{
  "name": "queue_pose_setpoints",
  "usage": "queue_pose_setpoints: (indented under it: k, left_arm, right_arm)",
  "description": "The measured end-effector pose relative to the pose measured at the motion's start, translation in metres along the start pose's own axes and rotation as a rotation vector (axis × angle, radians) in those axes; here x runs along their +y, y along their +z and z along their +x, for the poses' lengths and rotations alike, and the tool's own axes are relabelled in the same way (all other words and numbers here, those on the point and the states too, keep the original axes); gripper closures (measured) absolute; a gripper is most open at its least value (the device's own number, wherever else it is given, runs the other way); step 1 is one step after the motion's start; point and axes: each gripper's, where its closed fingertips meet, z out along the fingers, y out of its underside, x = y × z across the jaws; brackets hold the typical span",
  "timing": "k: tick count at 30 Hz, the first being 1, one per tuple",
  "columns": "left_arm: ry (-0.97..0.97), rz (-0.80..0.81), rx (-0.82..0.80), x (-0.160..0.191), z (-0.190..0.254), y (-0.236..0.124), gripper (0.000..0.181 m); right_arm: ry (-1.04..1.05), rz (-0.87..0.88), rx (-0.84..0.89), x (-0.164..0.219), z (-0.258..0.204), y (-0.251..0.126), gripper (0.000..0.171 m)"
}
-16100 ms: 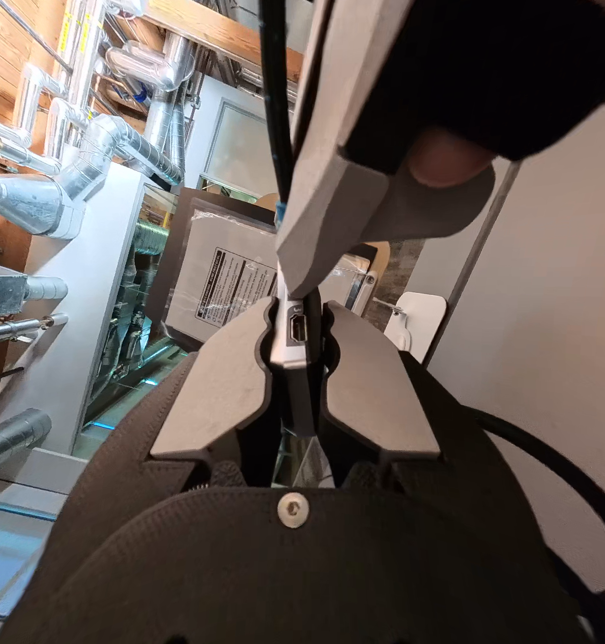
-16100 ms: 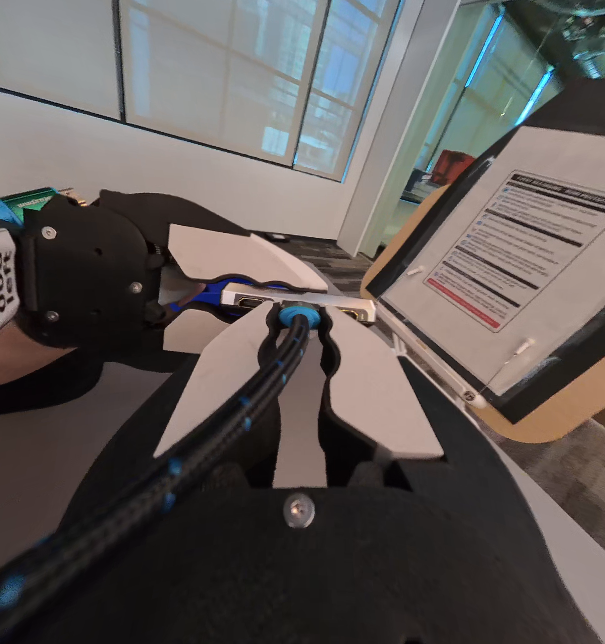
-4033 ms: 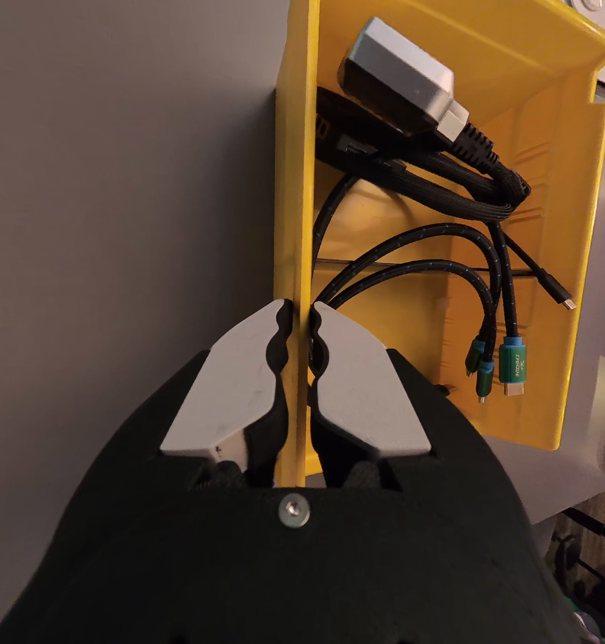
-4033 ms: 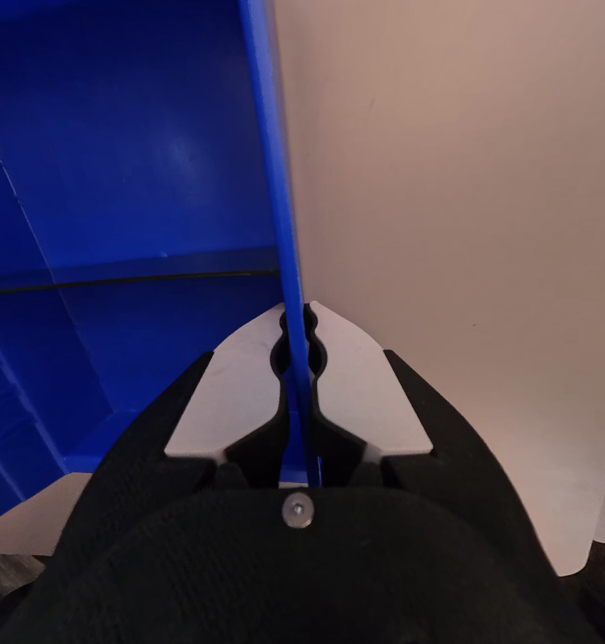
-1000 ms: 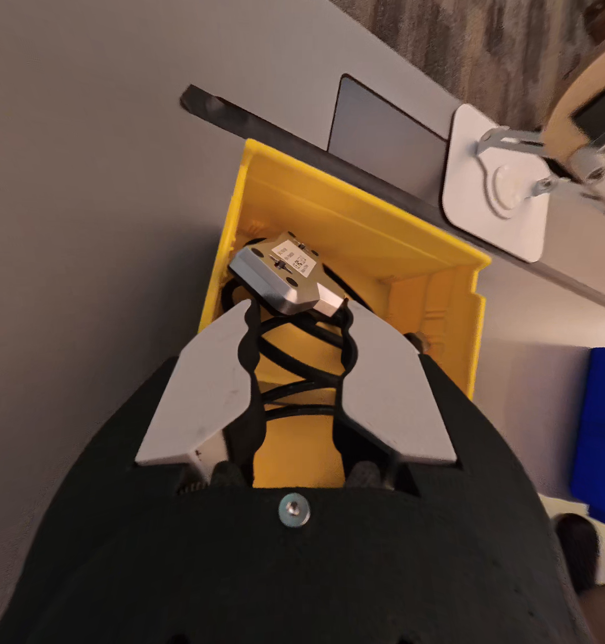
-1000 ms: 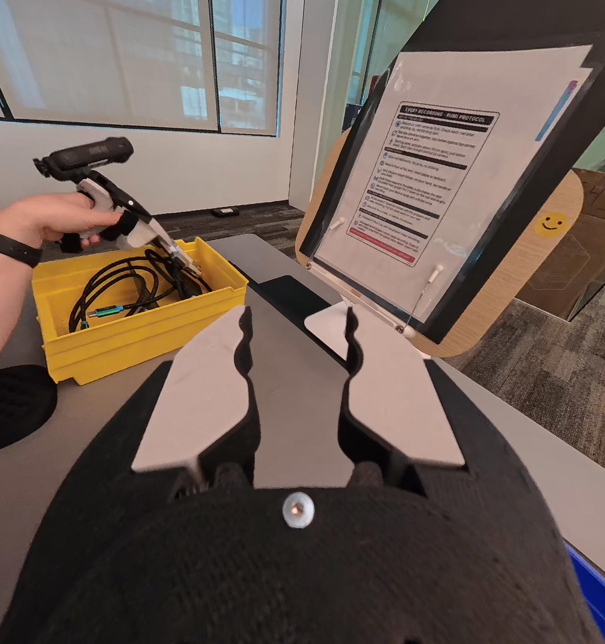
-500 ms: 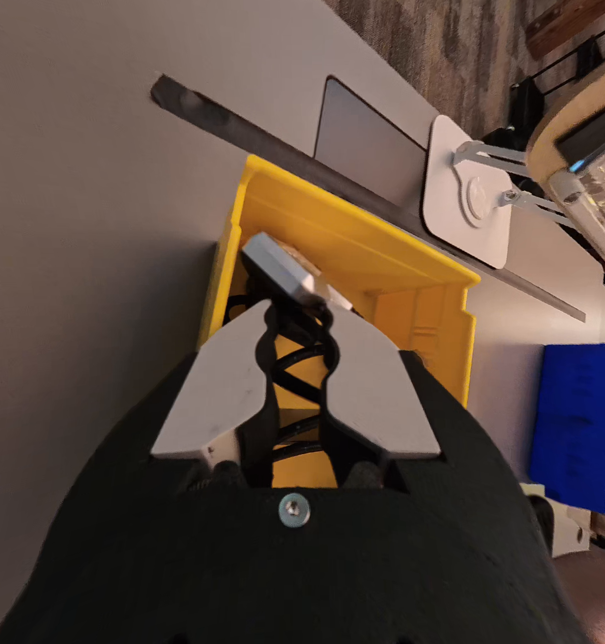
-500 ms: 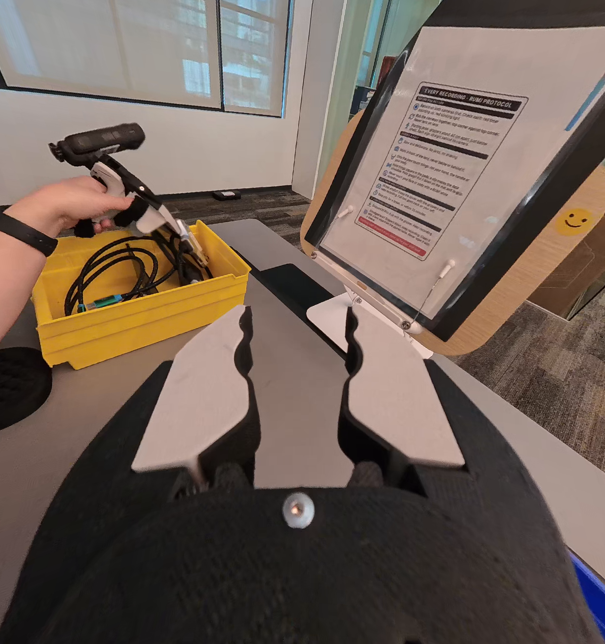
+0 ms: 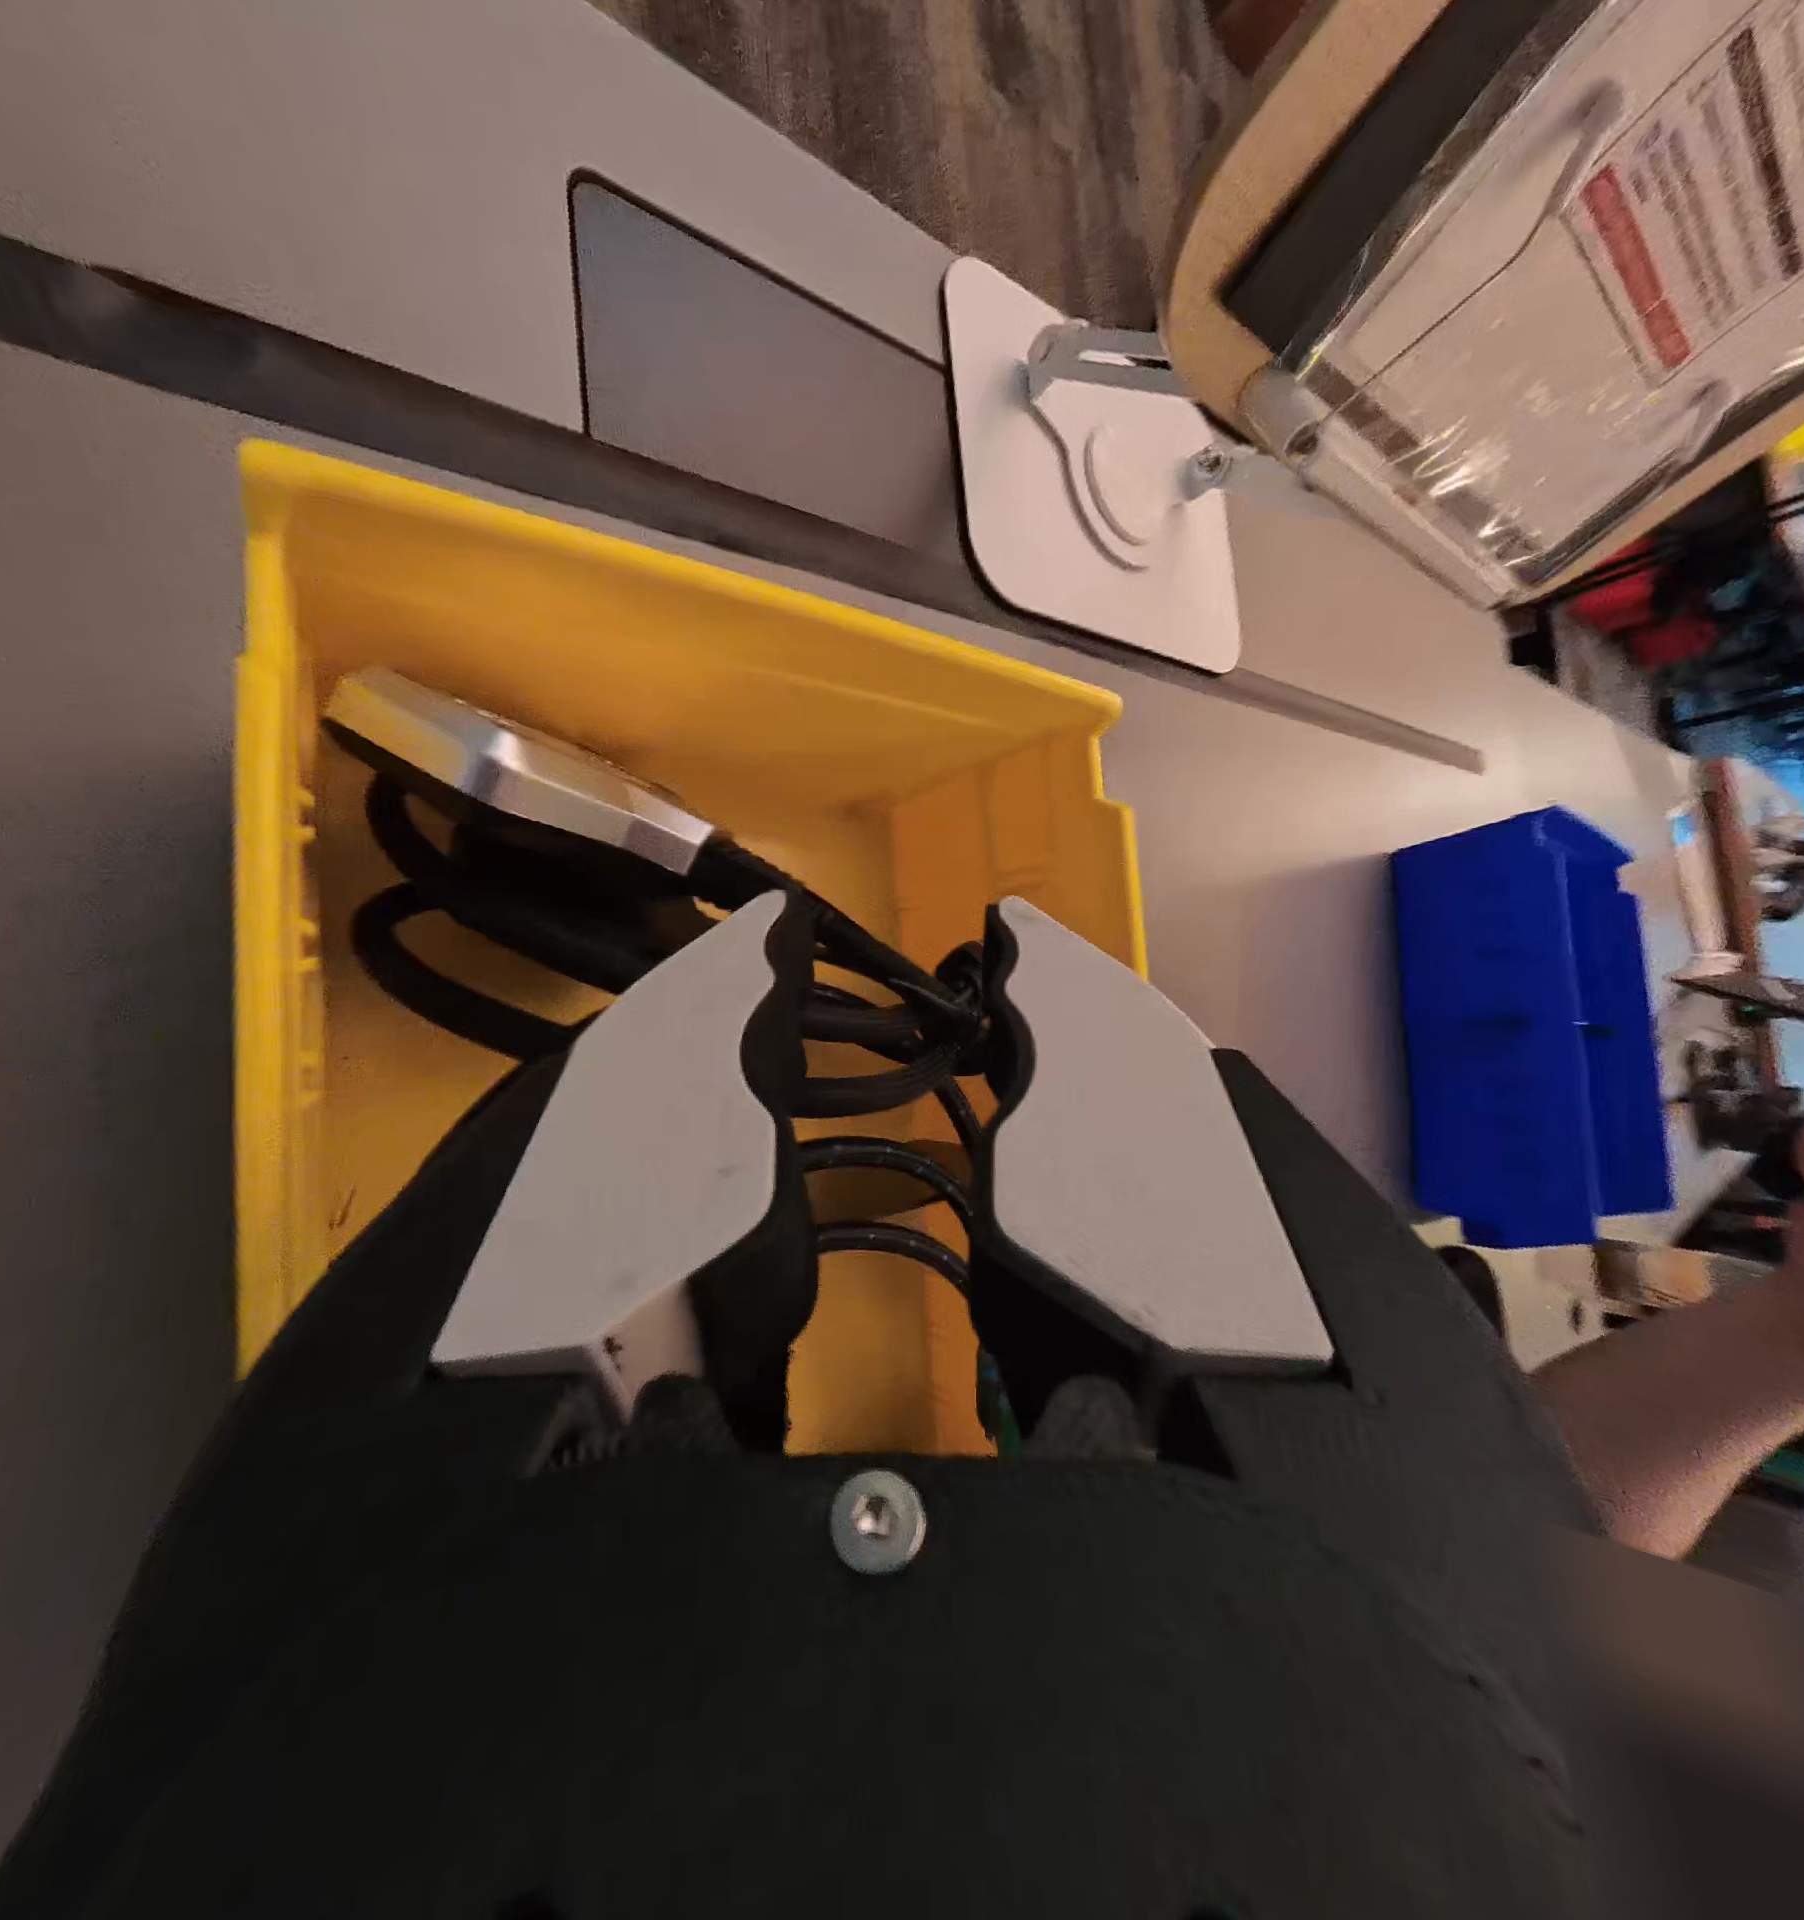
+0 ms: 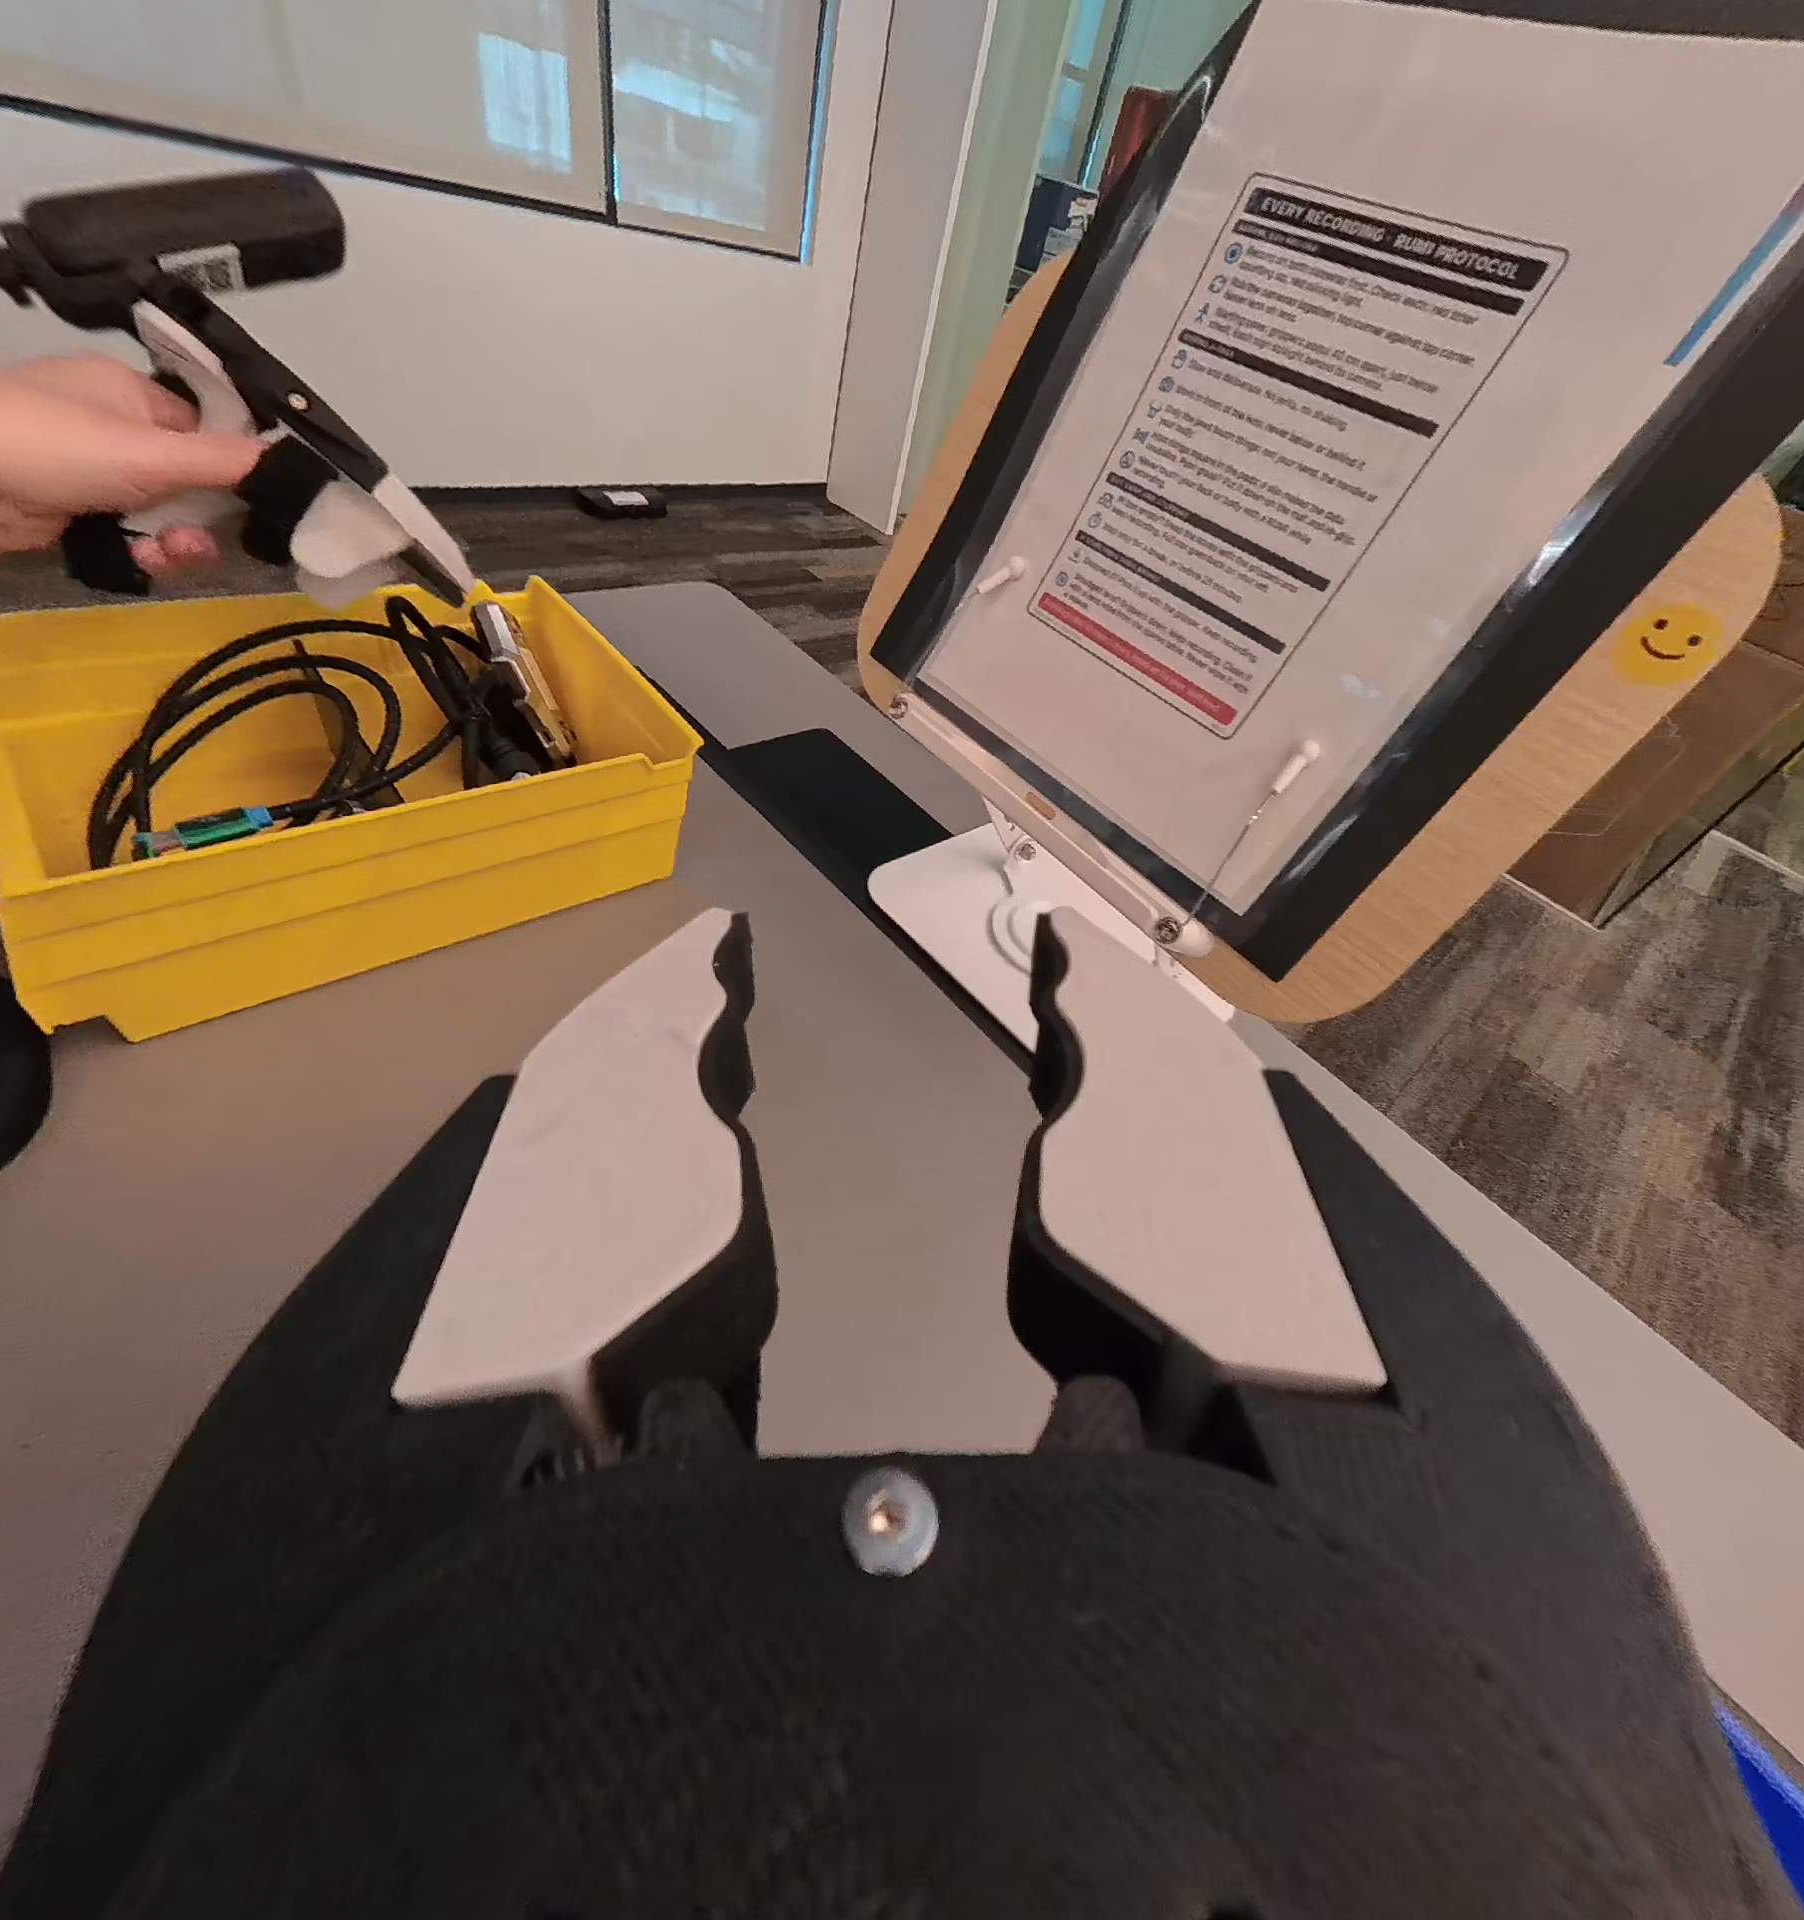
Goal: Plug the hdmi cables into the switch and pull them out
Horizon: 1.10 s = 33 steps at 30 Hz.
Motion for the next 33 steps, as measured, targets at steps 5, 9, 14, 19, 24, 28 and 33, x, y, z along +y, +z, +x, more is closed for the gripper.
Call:
queue_pose_setpoints:
  k: [5,9,14,19,24,28,33]
  left_arm:
    - [0.092,-0.122,-0.228,0.02,0.002,0.022,0.142]
    - [0.104,-0.145,-0.401,0.025,-0.013,0.024,0.141]
    - [0.083,-0.186,-0.394,0.038,-0.003,0.023,0.128]
    - [0.097,-0.14,-0.404,0.049,0.023,0.002,0.13]
    - [0.042,-0.194,-0.289,0.069,0.035,0.024,0.138]
    - [0.024,-0.235,-0.354,0.077,0.021,0.034,0.147]
    - [0.053,-0.226,-0.435,0.075,0.02,0.026,0.139]
  right_arm:
    - [0.016,-0.009,-0.007,0.004,0.002,0.0,0.119]
    - [0.029,-0.01,0.001,0.006,0.007,-0.002,0.119]
    - [0.063,0.019,-0.009,0.003,0.01,-0.009,0.119]
    - [0.097,0.065,-0.019,-0.004,0.015,-0.022,0.119]
    - [0.166,0.12,-0.043,-0.009,0.02,-0.032,0.119]
    - [0.184,0.135,-0.043,-0.011,0.024,-0.038,0.12]
    - [0.16,0.113,-0.013,-0.007,0.027,-0.04,0.12]
